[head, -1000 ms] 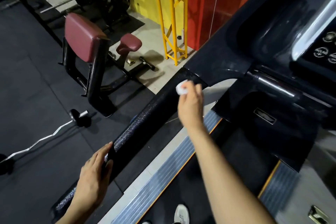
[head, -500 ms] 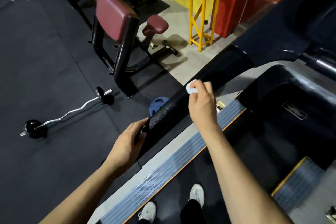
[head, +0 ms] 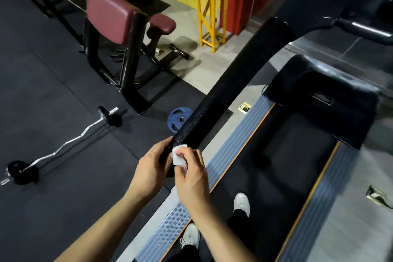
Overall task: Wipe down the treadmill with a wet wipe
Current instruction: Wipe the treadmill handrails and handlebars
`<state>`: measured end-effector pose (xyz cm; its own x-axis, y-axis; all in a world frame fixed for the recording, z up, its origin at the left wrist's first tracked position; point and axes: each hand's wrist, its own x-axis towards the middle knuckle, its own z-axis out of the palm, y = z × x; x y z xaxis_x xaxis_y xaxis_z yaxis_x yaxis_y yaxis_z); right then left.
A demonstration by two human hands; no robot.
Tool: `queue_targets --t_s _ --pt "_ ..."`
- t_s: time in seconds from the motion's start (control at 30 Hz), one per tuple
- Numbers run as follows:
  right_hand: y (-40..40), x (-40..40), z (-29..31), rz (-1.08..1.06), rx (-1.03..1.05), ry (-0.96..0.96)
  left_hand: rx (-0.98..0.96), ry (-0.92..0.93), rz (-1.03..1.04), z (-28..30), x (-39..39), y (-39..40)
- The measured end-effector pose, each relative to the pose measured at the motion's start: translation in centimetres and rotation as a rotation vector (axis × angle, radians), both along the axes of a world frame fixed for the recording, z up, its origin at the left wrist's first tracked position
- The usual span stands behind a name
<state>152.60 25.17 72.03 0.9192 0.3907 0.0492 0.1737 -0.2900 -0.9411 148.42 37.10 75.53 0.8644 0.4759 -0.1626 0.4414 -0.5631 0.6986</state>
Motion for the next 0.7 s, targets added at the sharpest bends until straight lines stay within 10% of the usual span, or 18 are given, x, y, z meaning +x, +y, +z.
queue_targets --t_s 0.23,0.7 --pt "1.0 1.7 0.1 -0.217 0.041 0.078 -0.057 0.005 0.013 -1.1 -1.0 -0.3" --pt "-4.8 34.3 0.2 -0.548 -0.043 -0.075 -0.047 0.017 0.083 -0.8 -0.6 -1.4"
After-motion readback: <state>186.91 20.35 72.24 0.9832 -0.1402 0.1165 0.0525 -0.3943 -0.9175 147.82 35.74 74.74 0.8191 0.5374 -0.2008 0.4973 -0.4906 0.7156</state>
